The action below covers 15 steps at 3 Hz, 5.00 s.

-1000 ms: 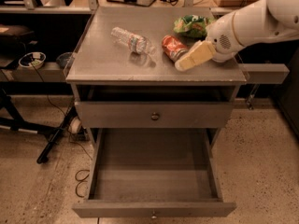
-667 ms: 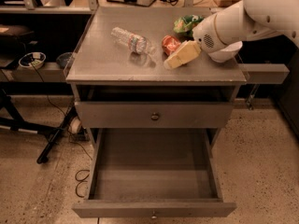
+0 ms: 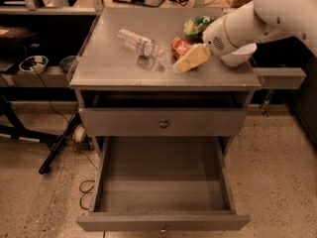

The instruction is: Place coke can into middle drawer

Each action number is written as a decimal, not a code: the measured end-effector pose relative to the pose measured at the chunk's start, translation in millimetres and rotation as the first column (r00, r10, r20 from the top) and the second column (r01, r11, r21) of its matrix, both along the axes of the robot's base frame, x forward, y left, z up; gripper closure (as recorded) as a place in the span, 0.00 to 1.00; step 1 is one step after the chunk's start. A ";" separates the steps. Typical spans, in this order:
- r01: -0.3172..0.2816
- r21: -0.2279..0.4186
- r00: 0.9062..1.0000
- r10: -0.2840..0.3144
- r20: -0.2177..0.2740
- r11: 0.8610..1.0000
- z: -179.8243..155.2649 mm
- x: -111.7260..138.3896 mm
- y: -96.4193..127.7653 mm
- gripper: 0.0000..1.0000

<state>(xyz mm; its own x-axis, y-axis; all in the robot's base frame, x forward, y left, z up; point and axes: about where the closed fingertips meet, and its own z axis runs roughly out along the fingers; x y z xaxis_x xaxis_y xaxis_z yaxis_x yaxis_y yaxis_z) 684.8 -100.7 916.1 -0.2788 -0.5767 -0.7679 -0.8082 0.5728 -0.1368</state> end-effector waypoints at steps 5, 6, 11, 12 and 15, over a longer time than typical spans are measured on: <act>0.035 -0.081 0.993 -0.044 -0.114 0.996 -76.1 89.3 6.7 0.04; 0.035 -0.081 0.993 -0.044 -0.114 0.996 -76.1 89.3 6.7 0.27; -0.126 -0.099 0.990 0.119 -0.070 0.987 -49.0 77.7 40.4 1.00; -0.147 -0.119 0.989 0.143 -0.040 0.982 -35.4 78.6 45.2 1.00; -0.436 -0.038 0.895 0.437 0.085 0.899 34.4 42.6 53.8 1.00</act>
Offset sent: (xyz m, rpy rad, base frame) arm 0.0781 0.0106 -0.0278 -0.0388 0.0115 -0.0048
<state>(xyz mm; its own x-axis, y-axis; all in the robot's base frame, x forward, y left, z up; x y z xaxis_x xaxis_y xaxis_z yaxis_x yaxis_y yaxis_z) 727.4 -46.9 950.5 0.0733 -0.6379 -0.7667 -0.9604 0.1621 -0.2267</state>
